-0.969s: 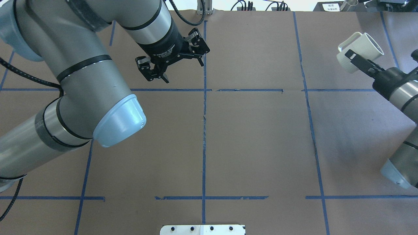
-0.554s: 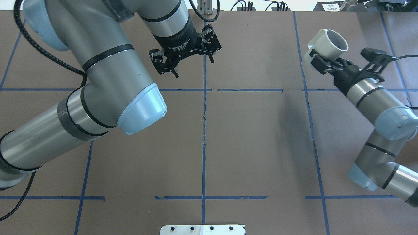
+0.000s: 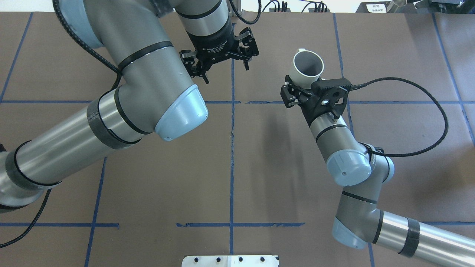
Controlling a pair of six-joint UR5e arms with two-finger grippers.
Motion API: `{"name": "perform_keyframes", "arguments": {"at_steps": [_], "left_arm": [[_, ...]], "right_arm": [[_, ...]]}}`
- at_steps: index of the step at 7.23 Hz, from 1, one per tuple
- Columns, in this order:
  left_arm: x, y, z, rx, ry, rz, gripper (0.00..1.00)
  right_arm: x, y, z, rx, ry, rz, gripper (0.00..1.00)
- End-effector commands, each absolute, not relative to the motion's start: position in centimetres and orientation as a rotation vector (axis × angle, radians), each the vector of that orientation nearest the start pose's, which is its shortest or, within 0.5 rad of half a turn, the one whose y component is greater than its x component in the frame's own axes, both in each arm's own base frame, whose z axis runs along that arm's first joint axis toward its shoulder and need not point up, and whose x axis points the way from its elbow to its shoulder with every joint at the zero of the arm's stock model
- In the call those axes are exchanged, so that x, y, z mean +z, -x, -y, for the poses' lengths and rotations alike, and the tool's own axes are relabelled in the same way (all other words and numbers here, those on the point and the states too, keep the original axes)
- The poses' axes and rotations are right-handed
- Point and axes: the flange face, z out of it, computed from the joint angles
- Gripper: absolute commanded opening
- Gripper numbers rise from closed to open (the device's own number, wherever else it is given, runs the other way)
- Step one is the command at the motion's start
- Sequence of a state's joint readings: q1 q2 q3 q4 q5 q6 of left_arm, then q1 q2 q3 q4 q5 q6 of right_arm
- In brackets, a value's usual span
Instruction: Left arm hands cup to right arm to dump lemon
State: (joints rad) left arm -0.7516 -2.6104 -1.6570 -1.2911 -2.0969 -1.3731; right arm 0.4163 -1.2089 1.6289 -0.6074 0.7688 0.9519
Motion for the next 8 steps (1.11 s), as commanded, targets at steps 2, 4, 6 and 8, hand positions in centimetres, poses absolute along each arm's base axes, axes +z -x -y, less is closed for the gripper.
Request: {"name": "perform_keyframes", "arguments": {"at_steps": [2, 4, 6, 8], "left_arm": [[-0.8, -45.0, 53.4, -0.292, 0.078, -0.93, 1.0], [-0.1, -45.9, 54.1, -0.302, 0.096, -0.902, 1.0], [-0.4, -47.8, 52.8, -0.274, 0.112, -0.898, 1.0], [-0.7, -48.8, 52.1, -0.257, 0.12, -0.899, 1.0]], "right_arm": [[28.0, 49.7, 40.6, 0.345, -1.242, 0.733, 0.11], [27.9, 50.9, 38.9, 0.339, -1.26, 0.714, 0.11], [27.9, 51.7, 37.6, 0.321, -1.275, 0.697, 0.11], [27.5, 53.0, 35.6, 0.297, -1.292, 0.684, 0.12]]}}
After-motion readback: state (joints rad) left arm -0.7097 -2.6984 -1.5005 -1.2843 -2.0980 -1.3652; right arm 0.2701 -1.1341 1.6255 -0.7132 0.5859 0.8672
